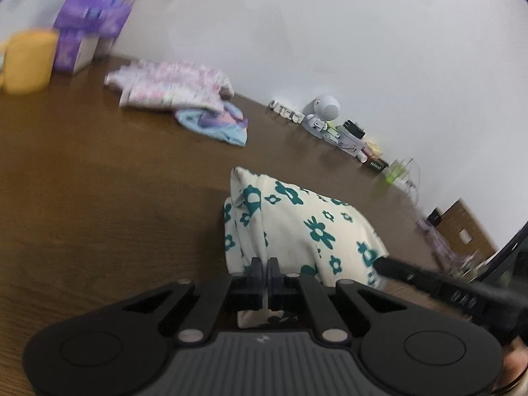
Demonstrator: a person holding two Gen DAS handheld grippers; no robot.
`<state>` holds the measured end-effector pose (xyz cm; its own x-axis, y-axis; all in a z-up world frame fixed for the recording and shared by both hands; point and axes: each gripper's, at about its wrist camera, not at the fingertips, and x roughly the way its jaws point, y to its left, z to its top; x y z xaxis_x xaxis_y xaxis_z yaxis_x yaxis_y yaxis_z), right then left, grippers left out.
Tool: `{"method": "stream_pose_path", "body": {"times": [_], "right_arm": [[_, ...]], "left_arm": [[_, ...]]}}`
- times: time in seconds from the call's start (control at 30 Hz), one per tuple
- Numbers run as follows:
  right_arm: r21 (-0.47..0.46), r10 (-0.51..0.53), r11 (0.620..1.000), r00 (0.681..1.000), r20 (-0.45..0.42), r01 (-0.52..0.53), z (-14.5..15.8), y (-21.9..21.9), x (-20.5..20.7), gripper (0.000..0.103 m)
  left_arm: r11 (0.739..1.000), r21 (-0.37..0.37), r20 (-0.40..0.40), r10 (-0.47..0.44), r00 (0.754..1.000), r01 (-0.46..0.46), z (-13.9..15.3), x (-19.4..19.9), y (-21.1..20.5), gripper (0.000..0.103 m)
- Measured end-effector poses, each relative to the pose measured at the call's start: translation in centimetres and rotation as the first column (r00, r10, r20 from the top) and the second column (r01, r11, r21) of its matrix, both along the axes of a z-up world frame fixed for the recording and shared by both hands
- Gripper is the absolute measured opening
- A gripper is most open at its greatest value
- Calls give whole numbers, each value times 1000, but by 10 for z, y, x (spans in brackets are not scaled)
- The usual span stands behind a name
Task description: Fold clothes
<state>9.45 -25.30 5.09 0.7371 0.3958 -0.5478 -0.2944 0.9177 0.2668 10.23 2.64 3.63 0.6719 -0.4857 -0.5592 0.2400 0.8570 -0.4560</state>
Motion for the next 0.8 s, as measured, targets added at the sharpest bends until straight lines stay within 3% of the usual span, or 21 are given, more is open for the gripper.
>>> {"method": "stream_pose_path", "body": {"times": [0.37, 0.47, 0.5, 0.57, 0.63, 0.67, 0.73, 0.8], "right_arm": [[212, -31, 976, 997, -66, 44, -10, -36, 8, 3], [197, -27, 979, 997, -77, 42, -16, -34, 8, 4], [188, -25, 981, 997, -72, 38, -17, -32, 6, 5], [163, -24, 986, 999, -23, 27, -11, -27, -3, 9], [122, -32, 992, 999, 23, 29, -6, -24, -12, 15], [112, -28, 993, 999, 37, 24, -4, -23, -17, 20], [101, -22, 995, 999, 49, 17, -4, -24, -22, 22], [89, -23, 996, 998, 50, 19, -6, -22, -27, 26]], "left_arm": [[1000, -15, 31, -25, 999, 26, 4, -4, 1, 1], [1000, 5, 9, -23, 1000, 23, 1, -3, -3, 5], [1000, 6, 9, -17, 1000, 17, 2, -4, -2, 8], [1000, 8, 21, -3, 1000, 3, 4, -9, -1, 41], [1000, 13, 53, 8, 999, -9, 6, -18, -1, 59], [1000, 18, 71, 13, 997, -14, 8, -22, -1, 64], [999, 28, 94, 27, 995, -30, 9, -30, -2, 75], [998, 41, 94, 45, 995, -49, 8, -36, -6, 81]]}}
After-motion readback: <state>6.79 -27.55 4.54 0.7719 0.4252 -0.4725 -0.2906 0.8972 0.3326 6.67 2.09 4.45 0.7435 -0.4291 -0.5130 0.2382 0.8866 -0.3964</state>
